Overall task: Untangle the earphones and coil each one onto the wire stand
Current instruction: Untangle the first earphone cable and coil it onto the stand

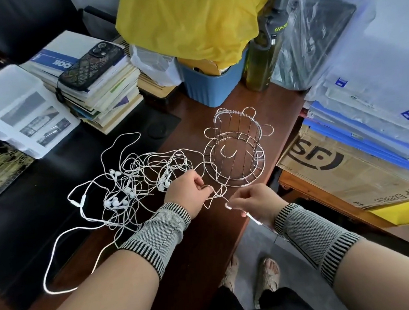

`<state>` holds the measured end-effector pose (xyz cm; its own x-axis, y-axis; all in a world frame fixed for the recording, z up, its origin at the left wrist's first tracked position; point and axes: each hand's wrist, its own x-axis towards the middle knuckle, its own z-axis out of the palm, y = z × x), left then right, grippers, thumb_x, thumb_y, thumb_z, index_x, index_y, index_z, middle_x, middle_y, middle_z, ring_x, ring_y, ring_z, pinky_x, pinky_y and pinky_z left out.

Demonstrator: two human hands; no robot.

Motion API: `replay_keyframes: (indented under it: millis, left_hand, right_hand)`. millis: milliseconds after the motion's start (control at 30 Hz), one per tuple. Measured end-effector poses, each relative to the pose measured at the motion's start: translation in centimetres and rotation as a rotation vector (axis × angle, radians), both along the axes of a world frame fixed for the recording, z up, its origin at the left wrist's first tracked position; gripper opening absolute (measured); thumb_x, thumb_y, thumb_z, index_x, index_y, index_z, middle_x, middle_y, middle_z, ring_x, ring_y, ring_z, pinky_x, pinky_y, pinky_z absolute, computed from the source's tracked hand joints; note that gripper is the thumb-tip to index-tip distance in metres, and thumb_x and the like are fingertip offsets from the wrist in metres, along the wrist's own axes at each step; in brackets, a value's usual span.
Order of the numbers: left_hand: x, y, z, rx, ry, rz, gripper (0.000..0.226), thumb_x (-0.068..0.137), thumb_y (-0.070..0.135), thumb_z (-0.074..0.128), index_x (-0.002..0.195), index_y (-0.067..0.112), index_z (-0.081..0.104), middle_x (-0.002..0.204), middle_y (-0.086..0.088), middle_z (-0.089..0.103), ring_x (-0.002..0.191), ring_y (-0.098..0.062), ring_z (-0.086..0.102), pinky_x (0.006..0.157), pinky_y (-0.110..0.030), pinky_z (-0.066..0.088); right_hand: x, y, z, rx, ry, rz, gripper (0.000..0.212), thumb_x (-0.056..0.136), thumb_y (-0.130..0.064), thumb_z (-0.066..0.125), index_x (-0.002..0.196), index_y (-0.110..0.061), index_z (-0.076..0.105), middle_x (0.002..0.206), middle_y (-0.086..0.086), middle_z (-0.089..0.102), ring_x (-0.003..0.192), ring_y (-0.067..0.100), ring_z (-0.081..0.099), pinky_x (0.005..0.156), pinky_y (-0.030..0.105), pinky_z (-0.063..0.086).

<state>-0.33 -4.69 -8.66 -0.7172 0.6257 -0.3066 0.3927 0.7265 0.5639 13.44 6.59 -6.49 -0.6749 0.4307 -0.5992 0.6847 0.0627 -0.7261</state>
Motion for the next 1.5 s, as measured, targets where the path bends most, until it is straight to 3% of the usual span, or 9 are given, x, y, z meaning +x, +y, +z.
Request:
replay_keyframes:
  millis: [167,333,467,733,900,967,1100,1333,1500]
  left_hand:
    - [0.0,0.3,0.1,-0.023,-0.088,-0.092,0.018,0.092,0.036,0.060,0.088,0.020,0.067,0.078,0.009,0.067,0.072,-0.010,0.060,0.070,-0.026,0.049]
    - [-0.2,0.2,0.3,-0.065,-0.263,-0.197,0.026,0.094,0.025,0.052,0.074,0.022,0.069,0.063,0.009,0.067,0.046,-0.005,0.049,0.061,-0.029,0.051]
    - [-0.5,-0.1,1.7,-0.025,-0.300,-0.244,0.025,0.088,0.024,0.064,0.064,0.018,0.068,0.042,0.014,0.047,0.039,-0.001,0.041,0.047,-0.011,0.032]
    - [-2.2,0.0,5.3,0.042,-0.385,-0.259,0.025,0.086,0.024,0.069,0.062,0.017,0.068,0.039,0.011,0.034,0.035,-0.004,0.031,0.043,-0.013,0.029]
    - [-2.7,0.2,6.4,0.187,-0.682,-0.159,0.032,0.092,0.011,0.061,0.061,0.007,0.061,0.039,0.009,0.033,0.033,-0.002,0.026,0.036,-0.014,0.022]
    - [-2.9,0.3,6.9,0.223,-0.778,-0.154,0.036,0.094,0.009,0.057,0.058,0.008,0.060,0.041,0.009,0.031,0.032,-0.002,0.024,0.035,-0.015,0.016]
    - [-3.6,0.3,8.1,0.291,-0.918,-0.157,0.042,0.091,0.009,0.058,0.050,0.014,0.060,0.043,0.005,0.030,0.033,-0.003,0.021,0.040,-0.023,0.010]
    - [-4.8,0.2,10.1,0.387,-0.950,-0.152,0.031,0.080,0.015,0.070,0.051,0.013,0.061,0.044,0.004,0.030,0.034,-0.004,0.023,0.041,-0.024,0.012]
    - [-4.4,0.8,11.2,0.308,-0.782,-0.234,0.026,0.082,0.027,0.065,0.061,0.013,0.071,0.047,0.003,0.029,0.039,-0.008,0.021,0.042,-0.026,0.013]
  right_hand:
    - [-0.5,-0.1,-0.1,-0.011,-0.017,-0.008,0.013,0.087,-0.014,0.065,0.081,-0.005,0.072,0.054,-0.003,0.052,0.038,-0.001,0.041,0.041,0.011,0.034]
    - [-0.7,0.0,-0.7,0.115,-0.004,-0.075,0.016,0.086,-0.016,0.063,0.076,-0.010,0.072,0.055,-0.005,0.055,0.048,0.006,0.045,0.050,0.019,0.042]
    - [-1.0,0.0,-1.0,0.235,0.039,-0.142,0.013,0.085,-0.019,0.064,0.077,-0.012,0.072,0.065,-0.003,0.064,0.057,0.011,0.054,0.065,0.034,0.053]
    - [-1.6,-0.2,-0.9,0.326,0.156,-0.186,0.014,0.081,-0.012,0.066,0.079,-0.026,0.069,0.094,-0.007,0.069,0.078,0.000,0.060,0.087,0.034,0.053]
    - [-2.1,-1.0,-1.1,0.350,0.257,-0.056,0.036,0.071,-0.017,0.061,0.075,-0.053,0.063,0.113,-0.008,0.054,0.111,0.024,0.056,0.099,0.044,0.046]
    - [-2.3,-1.3,-1.3,0.370,0.290,-0.009,0.030,0.075,-0.019,0.069,0.079,-0.049,0.068,0.111,-0.010,0.051,0.114,0.025,0.052,0.099,0.045,0.046]
    - [-2.6,-0.8,-1.2,0.414,0.243,0.020,0.004,0.081,-0.026,0.072,0.082,-0.030,0.073,0.101,-0.011,0.055,0.105,0.022,0.054,0.095,0.043,0.045]
    - [-1.8,0.7,-0.4,0.377,-0.092,-0.019,0.037,0.084,-0.019,0.057,0.121,-0.024,0.057,0.109,-0.006,0.064,0.090,0.017,0.065,0.084,0.034,0.054]
    - [-2.0,-0.1,2.8,0.361,0.275,-0.188,0.027,0.079,-0.010,0.056,0.098,-0.026,0.066,0.082,-0.005,0.062,0.071,0.013,0.058,0.076,0.038,0.055]
